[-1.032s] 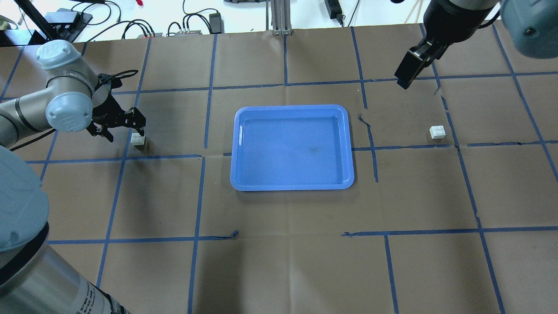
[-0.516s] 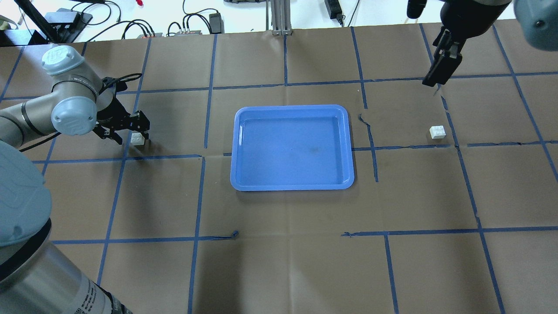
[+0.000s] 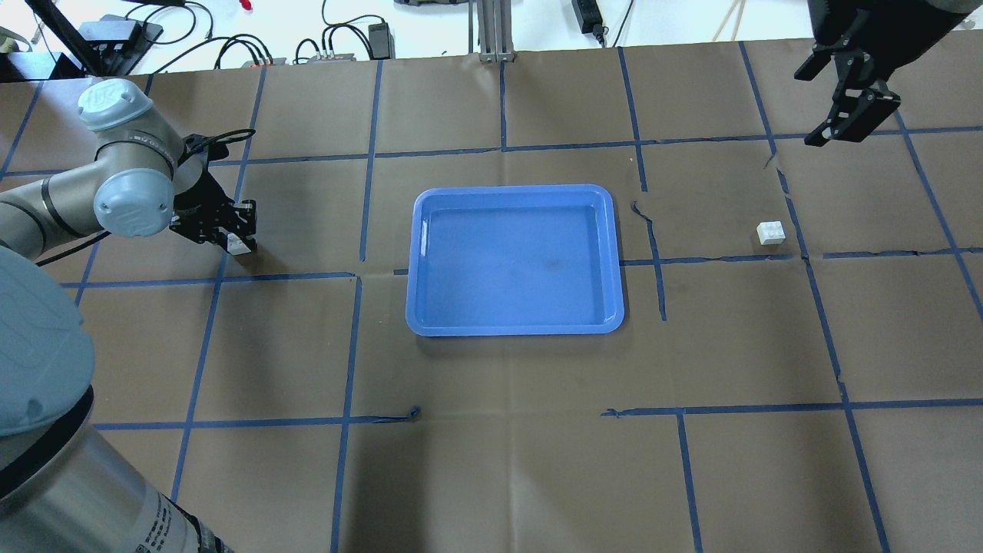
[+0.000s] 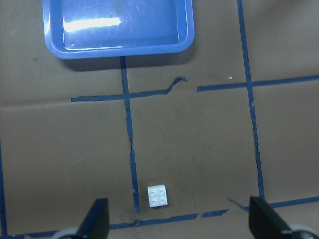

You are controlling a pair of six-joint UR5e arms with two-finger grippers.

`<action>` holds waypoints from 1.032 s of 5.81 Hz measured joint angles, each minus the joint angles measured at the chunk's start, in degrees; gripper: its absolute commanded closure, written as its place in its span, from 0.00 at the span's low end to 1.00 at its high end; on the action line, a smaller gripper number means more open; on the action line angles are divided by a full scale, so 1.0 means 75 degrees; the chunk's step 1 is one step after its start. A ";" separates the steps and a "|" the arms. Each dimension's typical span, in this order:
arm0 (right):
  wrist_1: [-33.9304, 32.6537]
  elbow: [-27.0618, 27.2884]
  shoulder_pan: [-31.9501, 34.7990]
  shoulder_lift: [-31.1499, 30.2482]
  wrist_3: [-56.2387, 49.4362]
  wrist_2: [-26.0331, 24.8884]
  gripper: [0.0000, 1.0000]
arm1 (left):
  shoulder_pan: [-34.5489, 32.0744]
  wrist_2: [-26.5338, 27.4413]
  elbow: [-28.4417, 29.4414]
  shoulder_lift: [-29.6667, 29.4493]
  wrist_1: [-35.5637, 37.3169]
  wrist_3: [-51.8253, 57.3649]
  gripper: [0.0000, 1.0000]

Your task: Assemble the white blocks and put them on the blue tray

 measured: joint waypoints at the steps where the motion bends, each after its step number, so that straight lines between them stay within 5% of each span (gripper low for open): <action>1: 0.0046 0.0018 -0.0603 0.0403 -0.0878 0.0530 0.00 | -0.0490 0.0016 0.0044 0.0202 -0.0018 0.0208 1.00; 3: 0.0064 0.0165 -0.1368 0.1271 -0.2051 0.1401 0.00 | -0.1954 0.0071 0.0051 0.0519 -0.0211 0.1164 1.00; 6: -0.0556 0.0899 -0.1722 0.2160 -0.2986 0.1617 0.00 | -0.3926 0.0131 -0.0062 0.1070 -0.1196 0.3115 1.00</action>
